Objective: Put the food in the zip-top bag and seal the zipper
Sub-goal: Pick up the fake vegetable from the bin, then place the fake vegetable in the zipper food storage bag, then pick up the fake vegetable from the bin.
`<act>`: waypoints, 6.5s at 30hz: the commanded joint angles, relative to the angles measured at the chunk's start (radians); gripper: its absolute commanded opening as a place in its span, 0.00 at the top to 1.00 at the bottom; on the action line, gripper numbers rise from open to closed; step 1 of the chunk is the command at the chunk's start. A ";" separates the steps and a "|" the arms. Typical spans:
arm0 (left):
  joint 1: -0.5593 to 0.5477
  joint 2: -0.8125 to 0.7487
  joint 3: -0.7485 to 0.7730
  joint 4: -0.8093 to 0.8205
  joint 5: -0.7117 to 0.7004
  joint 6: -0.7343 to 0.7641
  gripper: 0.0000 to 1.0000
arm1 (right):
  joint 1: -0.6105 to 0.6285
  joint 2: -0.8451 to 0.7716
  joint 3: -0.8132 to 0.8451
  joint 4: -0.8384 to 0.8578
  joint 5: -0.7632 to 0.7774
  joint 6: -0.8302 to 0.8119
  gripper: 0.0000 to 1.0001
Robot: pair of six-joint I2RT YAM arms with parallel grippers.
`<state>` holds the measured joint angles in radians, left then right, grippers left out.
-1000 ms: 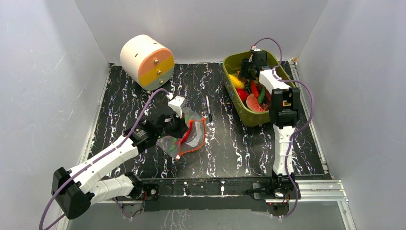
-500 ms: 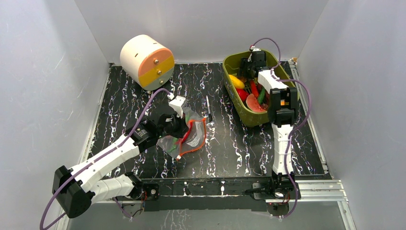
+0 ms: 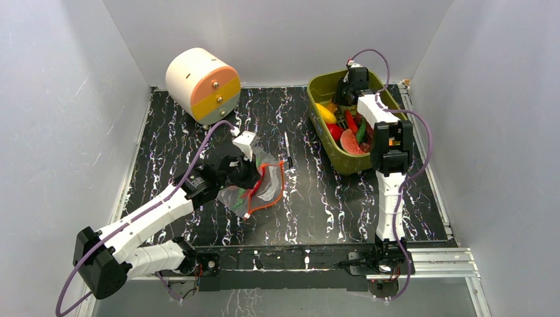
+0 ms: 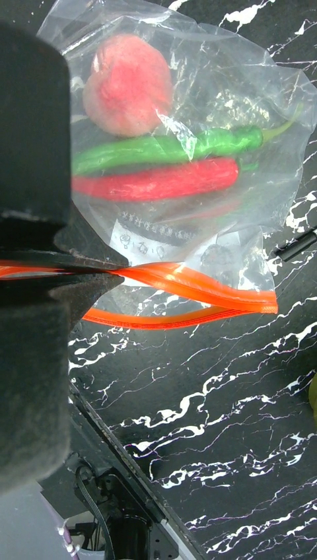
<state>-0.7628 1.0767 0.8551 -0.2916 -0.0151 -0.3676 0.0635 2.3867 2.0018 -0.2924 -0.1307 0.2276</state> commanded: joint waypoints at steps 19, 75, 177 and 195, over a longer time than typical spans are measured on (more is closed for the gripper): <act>-0.003 0.026 0.048 0.020 -0.067 -0.130 1.00 | 0.001 -0.420 -0.117 -0.232 0.155 0.108 0.96; -0.003 -0.038 0.018 0.124 0.007 -0.253 1.00 | 0.687 -1.107 -1.082 0.145 -0.030 0.607 0.91; -0.003 -0.206 -0.149 0.082 0.072 -0.010 1.00 | 0.091 -0.280 -0.094 -0.221 0.584 -0.419 0.45; -0.003 -0.203 -0.141 0.063 0.050 0.000 1.00 | 0.080 -0.023 0.060 -0.286 0.808 -0.198 0.38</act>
<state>-0.7628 0.8829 0.7025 -0.2333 0.0414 -0.3767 0.1581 2.3379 2.0026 -0.5758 0.5793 -0.0605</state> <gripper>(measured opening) 0.010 0.611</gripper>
